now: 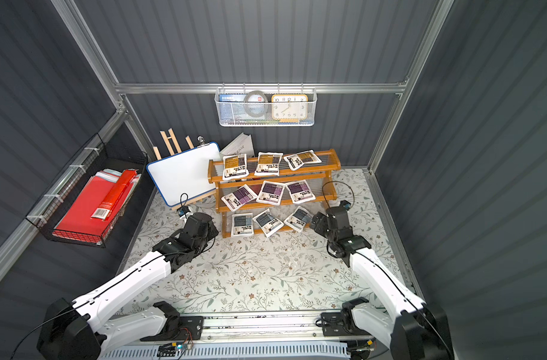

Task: Place the bagged coffee beans on the shelf by color
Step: Place the bagged coffee beans on the shelf, then reset both arms

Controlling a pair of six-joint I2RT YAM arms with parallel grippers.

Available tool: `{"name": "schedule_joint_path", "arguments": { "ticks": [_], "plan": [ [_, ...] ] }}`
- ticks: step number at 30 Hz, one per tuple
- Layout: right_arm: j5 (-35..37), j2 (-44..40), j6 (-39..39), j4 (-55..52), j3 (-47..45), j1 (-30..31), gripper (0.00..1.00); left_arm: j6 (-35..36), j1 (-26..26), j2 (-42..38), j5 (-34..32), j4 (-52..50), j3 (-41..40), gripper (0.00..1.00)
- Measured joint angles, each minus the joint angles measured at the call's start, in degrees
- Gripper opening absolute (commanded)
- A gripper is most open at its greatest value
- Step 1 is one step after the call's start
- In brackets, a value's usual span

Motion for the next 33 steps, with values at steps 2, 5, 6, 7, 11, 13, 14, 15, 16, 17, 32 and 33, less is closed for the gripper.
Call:
{"name": "schedule_joint_path", "arguments": {
  "ticks": [2,5,6,7,11,13,14,15,16,17,32,33],
  "plan": [
    [1.68,-2.23,0.0,-4.02,-0.07,-3.91,0.89,0.13,0.5,2.01,-3.08,-2.69,0.74,0.41],
    [3.41,-2.38,-0.22,-7.5,-0.39,-11.89,0.89,0.13,1.66,6.97,-7.54,-5.97,1.62,0.49],
    [3.8,-1.9,-0.31,-7.93,-0.72,-14.71,0.89,0.09,2.14,8.61,-9.01,-6.71,1.73,0.55],
    [4.13,-1.42,-0.35,-7.85,-1.05,-16.5,0.89,0.04,2.71,9.86,-10.32,-7.17,1.75,0.62],
    [5.95,1.9,-0.7,-3.1,-3.13,-21.46,0.9,0.79,7.17,12.44,-16.87,-7.67,1.75,0.99],
    [7.1,3.56,-1.7,1.62,-4.31,-21.81,0.9,1.29,9.81,11.76,-21.07,-5.55,1.33,0.99],
    [7.8,4.37,-2.34,4.39,-4.92,-21.81,0.9,1.86,10.93,10.88,-23.63,-3.56,0.52,1.0],
    [8.37,5.2,-3.08,7.1,-5.46,-21.81,0.89,2.82,11.96,9.57,-26.36,-0.9,-1.05,0.99],
    [8.79,5.99,-3.93,9.66,-6.01,-21.81,0.9,4.17,12.63,8.24,-28.33,1.81,-2.84,0.99],
    [9.18,6.88,-5.14,12.83,-6.78,-21.81,0.9,6.27,13.07,6.71,-30.25,4.94,-5.05,1.0],
    [3.26,25.64,-24.9,62.05,-18.32,-19.17,0.99,32.92,22.08,23.23,-25.55,58.82,-21.05,0.99],
    [1.81,26.32,-26.73,64.81,-18.45,-18.16,0.99,34.34,22.64,24.79,-23.98,62.1,-20.76,0.99]
  ]
}}
